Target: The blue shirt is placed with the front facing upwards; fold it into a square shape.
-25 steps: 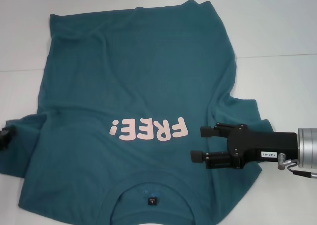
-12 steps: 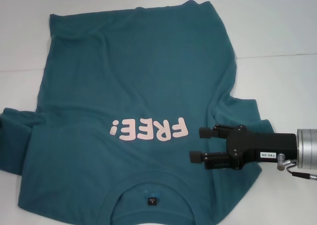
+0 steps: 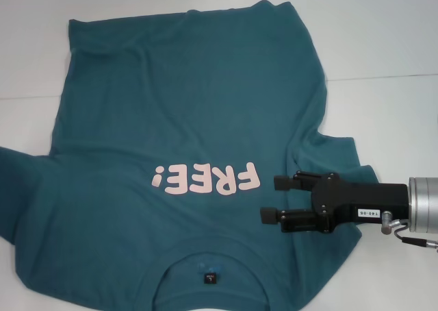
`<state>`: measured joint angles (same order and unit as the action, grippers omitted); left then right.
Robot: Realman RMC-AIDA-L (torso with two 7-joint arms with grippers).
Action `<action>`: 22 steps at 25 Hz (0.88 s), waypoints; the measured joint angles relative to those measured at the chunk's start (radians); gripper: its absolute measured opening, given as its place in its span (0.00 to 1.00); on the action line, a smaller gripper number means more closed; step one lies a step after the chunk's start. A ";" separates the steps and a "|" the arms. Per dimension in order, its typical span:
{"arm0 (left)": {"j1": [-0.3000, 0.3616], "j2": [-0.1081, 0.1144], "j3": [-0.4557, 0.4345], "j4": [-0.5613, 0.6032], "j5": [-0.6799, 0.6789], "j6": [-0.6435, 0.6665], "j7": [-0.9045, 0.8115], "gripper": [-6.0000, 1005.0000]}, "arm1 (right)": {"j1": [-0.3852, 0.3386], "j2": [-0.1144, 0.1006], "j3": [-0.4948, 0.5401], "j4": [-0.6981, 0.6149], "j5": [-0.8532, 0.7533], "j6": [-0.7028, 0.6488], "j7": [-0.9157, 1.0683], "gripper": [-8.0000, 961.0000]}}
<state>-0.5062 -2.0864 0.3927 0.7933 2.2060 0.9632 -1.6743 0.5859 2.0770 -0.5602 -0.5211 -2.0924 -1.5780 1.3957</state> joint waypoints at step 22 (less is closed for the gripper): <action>0.020 -0.033 0.067 0.107 0.019 0.186 -0.123 0.03 | 0.001 0.005 0.002 0.001 0.011 0.001 0.002 0.98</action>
<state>-0.4866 -2.1191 0.4597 0.8999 2.2254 1.1487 -1.7972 0.5873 2.0817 -0.5584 -0.5196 -2.0815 -1.5769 1.3975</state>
